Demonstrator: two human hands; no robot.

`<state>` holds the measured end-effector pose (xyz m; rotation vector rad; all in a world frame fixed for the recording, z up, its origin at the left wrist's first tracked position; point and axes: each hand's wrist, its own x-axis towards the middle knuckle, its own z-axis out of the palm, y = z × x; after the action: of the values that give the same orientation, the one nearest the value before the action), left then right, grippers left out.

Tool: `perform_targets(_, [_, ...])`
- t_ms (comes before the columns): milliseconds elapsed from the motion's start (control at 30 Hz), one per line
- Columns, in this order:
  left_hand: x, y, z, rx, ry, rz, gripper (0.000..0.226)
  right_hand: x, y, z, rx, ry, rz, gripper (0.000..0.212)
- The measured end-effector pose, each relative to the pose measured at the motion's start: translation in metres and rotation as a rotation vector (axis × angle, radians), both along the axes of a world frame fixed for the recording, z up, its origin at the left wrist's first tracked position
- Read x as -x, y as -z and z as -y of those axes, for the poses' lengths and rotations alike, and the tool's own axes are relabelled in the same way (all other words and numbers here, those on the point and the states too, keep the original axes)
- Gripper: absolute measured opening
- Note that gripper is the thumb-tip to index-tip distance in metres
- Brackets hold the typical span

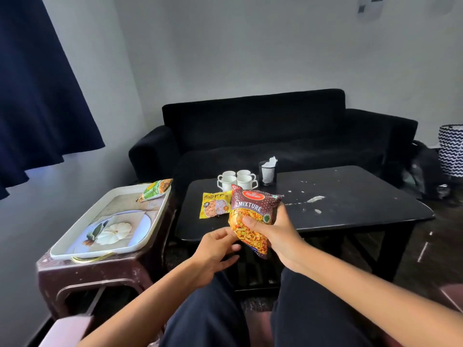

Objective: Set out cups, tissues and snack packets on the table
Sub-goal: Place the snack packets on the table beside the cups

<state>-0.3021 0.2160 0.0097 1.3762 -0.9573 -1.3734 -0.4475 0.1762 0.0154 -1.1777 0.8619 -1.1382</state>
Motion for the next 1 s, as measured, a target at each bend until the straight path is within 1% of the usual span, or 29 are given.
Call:
perform_targets(133, [0.003, -0.004, 0.001, 0.071, 0.035, -0.009, 0.022, 0.003, -0.005, -0.002, -0.032, -0.013, 0.051, 0.074])
perform_targets(233, [0.008, -0.004, 0.002, 0.152, 0.025, 0.037, 0.02, 0.003, -0.007, -0.002, -0.054, 0.027, 0.063, 0.064])
perform_targets(300, [0.011, -0.006, 0.002, 0.205, -0.002, 0.054, 0.021, 0.004, -0.01, 0.0, -0.081, 0.064, 0.11, 0.059])
perform_targets(433, [0.015, -0.012, 0.003, 0.284, -0.051, 0.063, 0.021, 0.006, -0.02, 0.005, -0.126, 0.091, 0.213, 0.057])
perform_targets(533, [0.019, -0.016, 0.003, 0.3, -0.074, -0.01, 0.017, 0.007, -0.025, 0.007, -0.172, 0.121, 0.264, 0.055])
perform_targets(633, [0.024, -0.016, 0.002, 0.237, -0.069, -0.164, 0.017, 0.008, -0.026, 0.009, -0.24, 0.166, 0.329, 0.052])
perform_targets(700, [0.026, -0.014, 0.002, 0.201, -0.072, -0.203, 0.017, 0.009, -0.025, 0.009, -0.269, 0.182, 0.346, 0.051])
perform_targets(767, [0.026, -0.012, 0.002, 0.205, -0.104, -0.166, 0.016, 0.01, -0.021, 0.009, -0.281, 0.188, 0.344, 0.051])
perform_targets(867, [0.019, -0.009, 0.003, 0.269, -0.177, -0.045, 0.011, 0.01, -0.017, 0.007, -0.261, 0.179, 0.326, 0.051])
perform_targets(1000, [0.013, -0.008, 0.004, 0.312, -0.206, 0.002, 0.012, 0.007, -0.014, 0.005, -0.226, 0.153, 0.287, 0.049])
